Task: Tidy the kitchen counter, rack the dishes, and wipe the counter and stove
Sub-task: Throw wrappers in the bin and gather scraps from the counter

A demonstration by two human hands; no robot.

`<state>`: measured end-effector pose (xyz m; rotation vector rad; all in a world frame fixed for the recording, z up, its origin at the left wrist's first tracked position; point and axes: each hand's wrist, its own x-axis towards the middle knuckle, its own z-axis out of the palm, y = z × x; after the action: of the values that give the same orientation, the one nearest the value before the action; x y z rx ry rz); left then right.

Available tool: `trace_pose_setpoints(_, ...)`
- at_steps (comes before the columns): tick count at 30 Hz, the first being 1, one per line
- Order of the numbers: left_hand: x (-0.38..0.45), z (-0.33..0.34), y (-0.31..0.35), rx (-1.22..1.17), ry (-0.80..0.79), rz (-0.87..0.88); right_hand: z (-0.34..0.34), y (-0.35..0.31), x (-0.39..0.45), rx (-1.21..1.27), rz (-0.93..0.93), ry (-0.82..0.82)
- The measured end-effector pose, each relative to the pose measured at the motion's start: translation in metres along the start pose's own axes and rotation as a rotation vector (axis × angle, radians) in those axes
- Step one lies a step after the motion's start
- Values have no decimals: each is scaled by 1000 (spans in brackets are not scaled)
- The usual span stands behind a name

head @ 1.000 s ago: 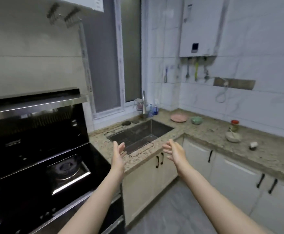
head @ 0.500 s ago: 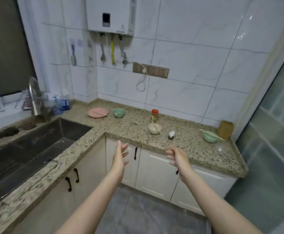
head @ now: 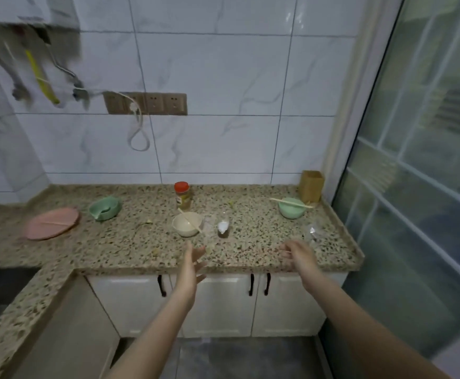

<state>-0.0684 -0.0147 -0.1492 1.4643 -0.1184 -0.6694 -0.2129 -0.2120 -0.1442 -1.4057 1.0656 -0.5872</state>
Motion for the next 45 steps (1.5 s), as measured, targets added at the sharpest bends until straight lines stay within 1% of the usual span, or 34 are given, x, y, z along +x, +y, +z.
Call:
trace_pose_setpoints(3,47,39,0,46,-61,-33,-18,7,68,-57,15,79)
trace_pose_setpoints(6,93,77,0,87,-114,-63,-33,24,136,-117,23,91)
trace_pose_setpoints(7,108,90,1,99,-134,-79,-37,31,158,-179,12,82)
trace_pose_setpoints(9,143,128,-2,120,-154,-125,-52,49,212,-424,-5,68)
trace_pose_setpoints(10,163,147,0,138,-168,-147,-57,54,241,-545,-1,61)
trace_pose_setpoints(11,177,162,1,157,-181,-166,-63,57,259,-607,26,50)
trace_pose_setpoints(13,205,190,3,187,-223,-203,-75,60,296,-653,98,41)
trace_pose_setpoints(16,248,220,6,239,-250,-198,-84,59,345,-752,136,16)
trace_pose_setpoints(19,278,238,8,223,-224,-226,-77,63,375,-811,140,-97)
trace_pose_setpoints(21,296,244,6,239,-210,-220,-71,74,385,-944,114,-153)
trace_pose_setpoints(24,316,246,6,241,-197,-199,-62,95,384,-1206,-39,-104)
trace_pose_setpoints(25,321,246,5,230,-182,-200,-60,100,384,-1250,-99,-99)
trace_pose_setpoints(27,327,248,5,223,-166,-201,-56,104,382,-1275,-204,-146)
trace_pose_setpoints(29,331,250,7,222,-178,-192,-52,103,378,-1252,-312,-164)
trace_pose_setpoints(31,332,250,13,203,-176,-191,-48,101,376,-1215,-394,-217)
trace_pose_setpoints(32,333,250,16,199,-173,-184,-45,100,375,-1198,-392,-267)
trace_pose_setpoints(33,334,248,22,188,-160,-172,-38,94,373,-1168,-344,-368)
trace_pose_setpoints(34,334,246,28,171,-149,-164,-32,90,373,-1086,-327,-410)
trace_pose_setpoints(35,335,245,34,153,-139,-161,-26,87,373,-1039,-355,-425)
trace_pose_setpoints(37,336,237,48,117,-109,-145,-7,73,371,-840,-341,-466)
trace_pose_setpoints(39,338,228,62,97,-87,-127,15,54,369,-730,-380,-504)
trace_pose_setpoints(41,340,216,75,83,-67,-97,38,34,367,-605,-366,-504)
trace_pose_setpoints(43,341,204,86,72,-35,-70,56,20,369,-530,-326,-412)
trace_pose_setpoints(45,342,185,93,45,19,-47,76,8,376,-522,-295,-333)
